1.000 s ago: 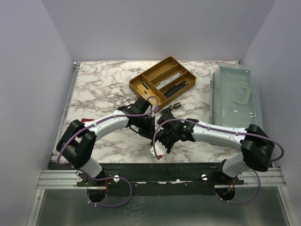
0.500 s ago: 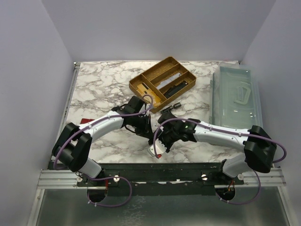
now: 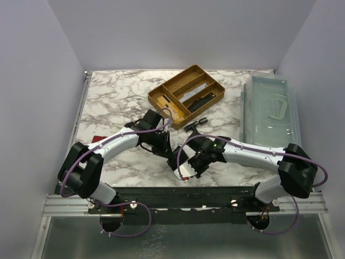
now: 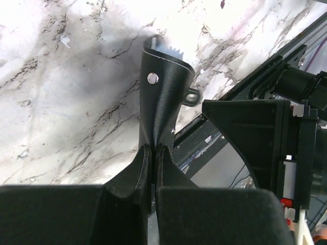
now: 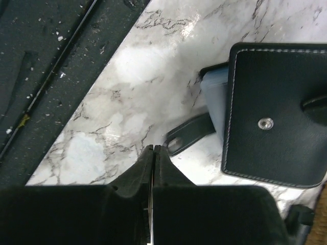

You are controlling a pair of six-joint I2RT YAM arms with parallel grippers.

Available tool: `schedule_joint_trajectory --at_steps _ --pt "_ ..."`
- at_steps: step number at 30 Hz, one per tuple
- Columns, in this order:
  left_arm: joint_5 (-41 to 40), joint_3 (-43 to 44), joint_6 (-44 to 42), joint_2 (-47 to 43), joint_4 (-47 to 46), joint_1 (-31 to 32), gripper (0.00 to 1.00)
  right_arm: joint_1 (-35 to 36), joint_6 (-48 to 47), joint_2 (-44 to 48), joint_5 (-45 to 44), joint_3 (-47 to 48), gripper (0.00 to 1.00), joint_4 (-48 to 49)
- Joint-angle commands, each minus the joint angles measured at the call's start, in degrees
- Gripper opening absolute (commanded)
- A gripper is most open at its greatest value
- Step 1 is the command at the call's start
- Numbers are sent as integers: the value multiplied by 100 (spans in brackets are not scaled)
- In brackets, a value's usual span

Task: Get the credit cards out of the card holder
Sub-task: Open the card holder at the center of the board.

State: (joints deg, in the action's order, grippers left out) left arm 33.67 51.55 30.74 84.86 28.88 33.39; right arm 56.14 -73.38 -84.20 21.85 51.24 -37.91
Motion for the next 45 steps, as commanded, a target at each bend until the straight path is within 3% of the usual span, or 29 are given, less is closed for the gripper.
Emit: schedule_joint_trajectory --at_steps 1,5,10,12,16,20,24,29,34,38,41,45 --pt "111 -192 68 -180 -283 -83 0 -277 491 107 652 41 7 -281" --pt "207 -561 434 -307 -887 -124 0 -1152 1005 378 1802 -72 38 -34" --pt "104 -794 707 -46 -1391 -122 0 -2481 1831 858 3853 -137 58 450" --pt "-277 -783 830 14 -1454 -127 6 -2730 2090 1018 4563 -308 64 702" --pt "-1617 -795 1033 -129 -1325 -139 31 -2749 2400 1043 4756 -460 64 1059" --pt "-2772 -914 1082 -614 -1060 -131 47 -2755 2596 1049 4842 -608 64 1339" --pt "-3132 -1110 918 -1351 -963 -29 53 -2777 2752 1131 4705 -732 65 1556" --pt "-2935 -1181 379 -1829 -1009 668 55 -2881 2763 1180 4662 -824 65 1645" --pt "-3607 -1063 42 -1670 -975 1625 62 -3029 2758 1254 4712 -877 66 1655" --pt "-4664 -675 -57 -1362 -586 2161 71 -3083 2742 1279 4725 -904 67 1664" --pt "-5283 -392 18 -990 -214 2301 71 -3083 2711 1251 4728 -921 68 1664" --pt "-5319 -318 94 -672 -166 2321 70 -3083 2665 1222 4699 -915 68 1627"
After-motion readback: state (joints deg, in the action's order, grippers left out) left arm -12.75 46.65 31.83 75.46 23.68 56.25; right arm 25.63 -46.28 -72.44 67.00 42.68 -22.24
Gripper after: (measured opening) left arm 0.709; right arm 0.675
